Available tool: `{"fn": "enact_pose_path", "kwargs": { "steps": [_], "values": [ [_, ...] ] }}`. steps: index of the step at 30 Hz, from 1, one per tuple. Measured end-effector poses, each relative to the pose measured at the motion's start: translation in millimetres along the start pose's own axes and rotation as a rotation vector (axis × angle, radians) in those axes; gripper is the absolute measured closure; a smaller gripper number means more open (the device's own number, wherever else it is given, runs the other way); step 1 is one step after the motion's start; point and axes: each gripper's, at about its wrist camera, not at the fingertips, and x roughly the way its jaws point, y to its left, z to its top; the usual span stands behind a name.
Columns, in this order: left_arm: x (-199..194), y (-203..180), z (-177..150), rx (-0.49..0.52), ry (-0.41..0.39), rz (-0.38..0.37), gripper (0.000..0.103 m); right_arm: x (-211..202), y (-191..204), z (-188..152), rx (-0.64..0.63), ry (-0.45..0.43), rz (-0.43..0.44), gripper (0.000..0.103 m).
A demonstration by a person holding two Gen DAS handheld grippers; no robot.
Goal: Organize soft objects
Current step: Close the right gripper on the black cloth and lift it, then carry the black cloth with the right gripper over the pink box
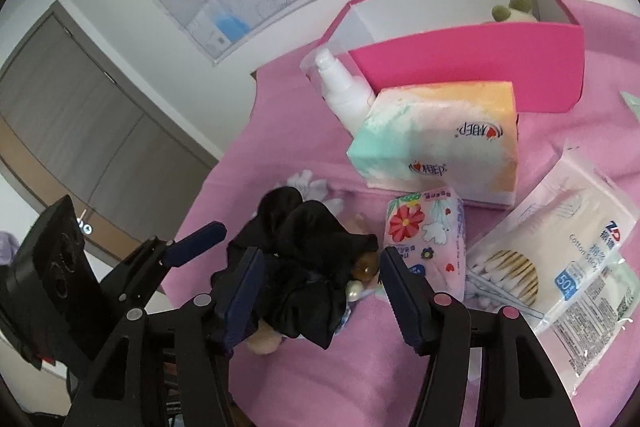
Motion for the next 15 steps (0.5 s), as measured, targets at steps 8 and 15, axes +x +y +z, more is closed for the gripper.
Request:
{"fn": "enact_pose_path", "kwargs": {
  "steps": [8,15],
  "values": [
    [13,-3,-10,0.019,0.057,-0.007,0.007,25,0,2,0.027,0.062,0.016,0.04],
    [24,4,-10,-0.023,0.065,-0.024,0.036,44,8,2,-0.015,0.096,-0.027,0.068]
  ]
}}
